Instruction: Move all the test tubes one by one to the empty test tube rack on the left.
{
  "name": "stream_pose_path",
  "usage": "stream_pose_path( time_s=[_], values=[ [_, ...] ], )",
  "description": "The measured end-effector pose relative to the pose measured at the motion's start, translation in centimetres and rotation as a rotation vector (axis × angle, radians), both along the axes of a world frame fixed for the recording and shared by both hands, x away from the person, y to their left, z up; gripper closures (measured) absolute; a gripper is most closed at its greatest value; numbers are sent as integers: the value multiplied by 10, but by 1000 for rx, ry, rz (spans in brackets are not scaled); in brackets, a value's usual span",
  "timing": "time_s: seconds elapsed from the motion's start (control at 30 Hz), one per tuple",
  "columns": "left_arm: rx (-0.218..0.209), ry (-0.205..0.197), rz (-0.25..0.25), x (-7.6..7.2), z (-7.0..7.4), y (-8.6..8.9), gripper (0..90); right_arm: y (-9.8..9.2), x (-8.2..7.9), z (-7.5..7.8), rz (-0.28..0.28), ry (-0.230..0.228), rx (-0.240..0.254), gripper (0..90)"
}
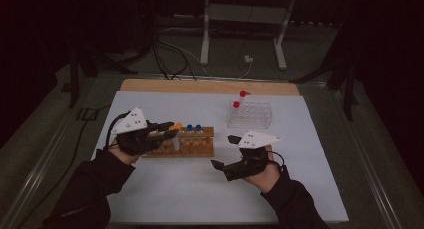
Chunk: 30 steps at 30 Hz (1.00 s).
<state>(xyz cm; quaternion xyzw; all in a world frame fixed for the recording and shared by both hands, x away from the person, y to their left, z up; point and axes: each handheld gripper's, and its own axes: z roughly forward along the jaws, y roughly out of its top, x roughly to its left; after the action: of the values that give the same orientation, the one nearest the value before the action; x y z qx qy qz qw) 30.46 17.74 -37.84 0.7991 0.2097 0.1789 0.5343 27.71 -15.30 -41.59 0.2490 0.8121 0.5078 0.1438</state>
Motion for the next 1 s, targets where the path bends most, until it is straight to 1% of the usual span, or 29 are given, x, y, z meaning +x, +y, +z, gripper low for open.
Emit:
stream_pose_path(
  time_s=[0.03,0.17,0.2,0.27,0.33,0.5,0.6,0.77,1.0],
  values=[
    [-1,-3,8,2,1,2,720,0,0,0,-3,-1,4,40],
    [-6,-8,41,9,2,7,720,-3,-1,1,24,-10,14,0],
    [-4,-13,53,11,2,7,720,-3,-2,1,31,-10,24,0],
    [-4,-12,67,15,3,10,720,-4,-2,1,32,-20,22,0],
    [-4,-15,85,20,3,12,720,-5,-2,1,36,-18,30,0],
    [-11,-14,127,32,-1,15,720,-7,-3,2,32,-33,27,0],
    [-23,-3,145,39,-5,17,719,-7,-3,2,33,-37,26,0],
    [-17,7,163,47,-15,15,719,-9,-3,2,32,-39,21,0],
    [-11,36,163,52,-33,11,720,-11,-2,0,32,-31,20,0]
  ],
)
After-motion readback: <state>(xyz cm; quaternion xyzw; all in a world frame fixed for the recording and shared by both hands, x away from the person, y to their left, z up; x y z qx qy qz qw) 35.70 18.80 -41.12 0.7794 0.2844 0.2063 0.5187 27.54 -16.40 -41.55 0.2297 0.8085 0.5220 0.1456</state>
